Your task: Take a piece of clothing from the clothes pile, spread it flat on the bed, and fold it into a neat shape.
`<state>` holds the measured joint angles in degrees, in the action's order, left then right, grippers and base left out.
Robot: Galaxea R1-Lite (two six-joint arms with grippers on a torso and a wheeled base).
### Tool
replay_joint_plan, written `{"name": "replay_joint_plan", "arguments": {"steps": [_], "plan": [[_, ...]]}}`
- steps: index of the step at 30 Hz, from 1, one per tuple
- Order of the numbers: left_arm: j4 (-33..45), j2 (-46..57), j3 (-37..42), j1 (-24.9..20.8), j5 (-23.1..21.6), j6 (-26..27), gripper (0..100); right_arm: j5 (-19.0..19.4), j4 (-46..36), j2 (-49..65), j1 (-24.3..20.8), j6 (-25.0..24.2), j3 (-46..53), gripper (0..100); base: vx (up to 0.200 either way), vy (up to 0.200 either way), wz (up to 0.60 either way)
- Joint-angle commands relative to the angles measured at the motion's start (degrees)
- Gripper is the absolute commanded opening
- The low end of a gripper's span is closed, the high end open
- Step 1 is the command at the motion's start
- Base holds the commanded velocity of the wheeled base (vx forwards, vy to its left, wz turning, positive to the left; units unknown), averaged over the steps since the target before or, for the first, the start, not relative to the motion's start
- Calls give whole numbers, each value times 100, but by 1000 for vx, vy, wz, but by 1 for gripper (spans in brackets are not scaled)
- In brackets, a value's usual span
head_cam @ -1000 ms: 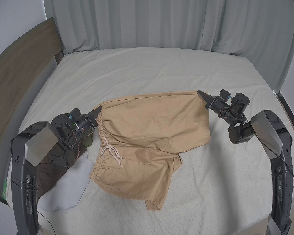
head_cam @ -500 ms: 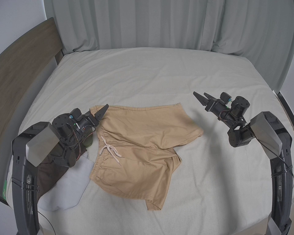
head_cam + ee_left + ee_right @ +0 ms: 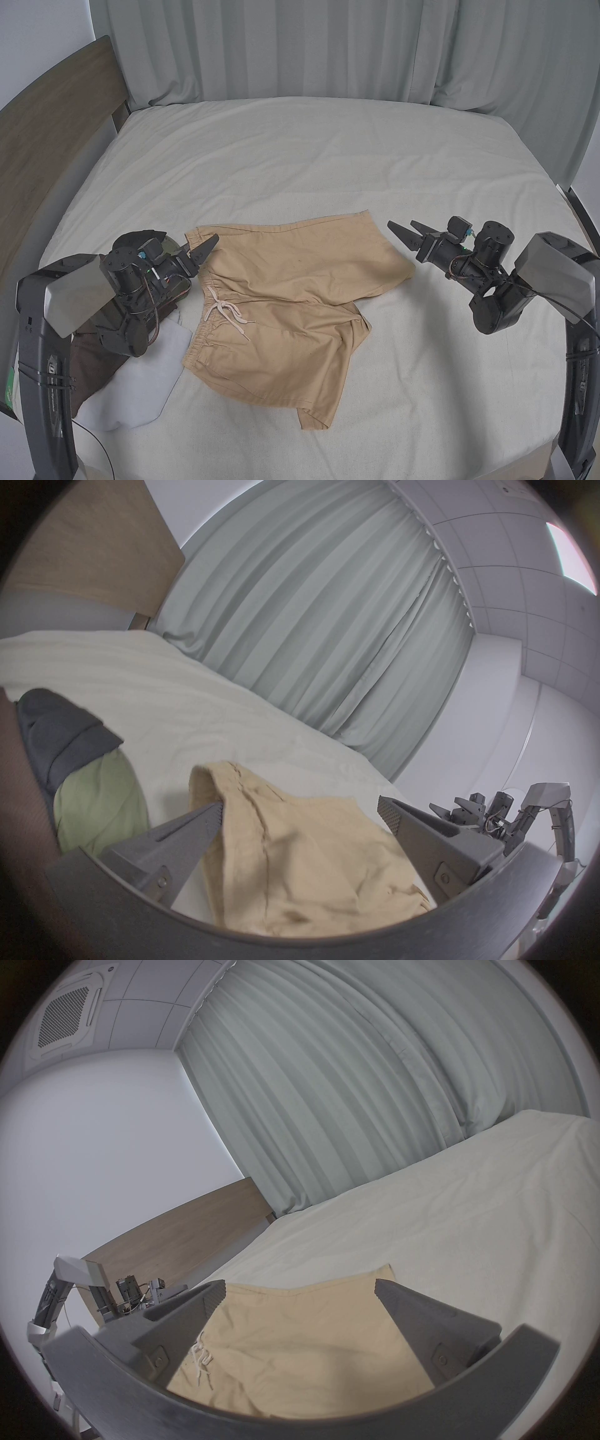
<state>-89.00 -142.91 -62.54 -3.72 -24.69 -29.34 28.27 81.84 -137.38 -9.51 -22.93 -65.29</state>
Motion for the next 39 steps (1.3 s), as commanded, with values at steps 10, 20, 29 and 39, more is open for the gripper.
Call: {"name": "replay_joint_plan", "arguments": {"steps": [10, 20, 29, 39], "plan": [[-3, 2514, 3019, 275, -1671, 429, 100, 47, 658, 826, -394, 623, 2469, 100, 0, 0, 0], [-3, 2786, 3389, 249, -1820, 1449, 100, 161, 667, 475, -438, 940, 3014, 100, 0, 0, 0], [-3, 2760, 3424, 205, -1829, 1897, 100, 135, 667, 440, -552, 931, 3040, 100, 0, 0, 0], [-3, 2725, 3397, 178, -1820, 2635, 100, 100, 667, 97, -596, 913, 2978, 100, 0, 0, 0]]}}
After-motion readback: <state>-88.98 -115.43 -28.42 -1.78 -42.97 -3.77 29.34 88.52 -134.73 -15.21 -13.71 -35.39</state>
